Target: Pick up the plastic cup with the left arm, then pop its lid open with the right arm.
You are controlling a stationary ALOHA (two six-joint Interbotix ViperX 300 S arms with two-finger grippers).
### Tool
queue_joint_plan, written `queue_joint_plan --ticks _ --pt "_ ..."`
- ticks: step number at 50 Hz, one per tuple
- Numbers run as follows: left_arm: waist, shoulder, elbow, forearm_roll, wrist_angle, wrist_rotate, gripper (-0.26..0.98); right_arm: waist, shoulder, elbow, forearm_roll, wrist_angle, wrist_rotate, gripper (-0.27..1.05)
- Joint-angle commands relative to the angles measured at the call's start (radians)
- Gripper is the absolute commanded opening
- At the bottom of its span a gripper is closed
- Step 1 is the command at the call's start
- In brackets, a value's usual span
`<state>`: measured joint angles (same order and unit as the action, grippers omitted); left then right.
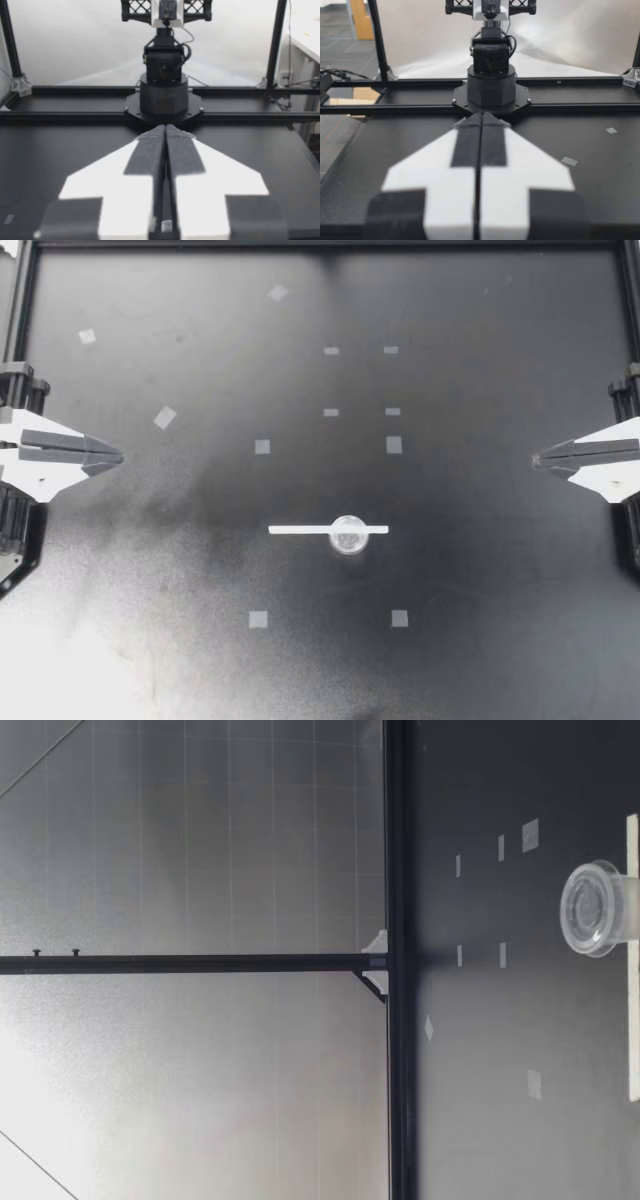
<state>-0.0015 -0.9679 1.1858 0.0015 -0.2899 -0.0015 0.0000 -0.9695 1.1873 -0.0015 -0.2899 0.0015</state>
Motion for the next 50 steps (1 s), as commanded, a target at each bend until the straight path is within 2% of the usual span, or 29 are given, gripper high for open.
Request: queue_joint_plan --ticks 1,6,15,24,30,37,50 --pt "-0.003 -0.014 0.015 0.002 -0.015 0.029 0.09 0.002 0.006 -0.011 -0.002 -0.006 -0.003 0.09" --pt "-0.002 -0.037 0.049 0.002 -0.018 0.035 -0.04 0.003 -0.006 0.014 0.0 0.008 0.0 -0.04" --pt "-0.002 -0.034 0.06 0.002 -0.011 0.032 -0.05 0.002 -0.028 0.021 0.014 0.035 0.02 -0.06" --pt "-0.002 -0.015 -0.009 0.0 0.02 0.041 -0.04 -0.044 -0.002 -0.097 0.015 0.244 0.025 -0.06" --pt "-0.002 0.035 -0.084 0.0 0.13 0.043 -0.02 -0.064 0.063 -0.192 0.015 0.385 0.026 -0.06" --pt "-0.002 0.135 -0.133 0.0 0.178 0.041 0.09 -0.064 0.167 -0.244 0.017 0.42 0.063 -0.06" --pt "-0.002 0.31 -0.132 0.0 0.049 0.034 0.52 -0.058 0.353 -0.249 0.017 0.416 0.12 -0.06"
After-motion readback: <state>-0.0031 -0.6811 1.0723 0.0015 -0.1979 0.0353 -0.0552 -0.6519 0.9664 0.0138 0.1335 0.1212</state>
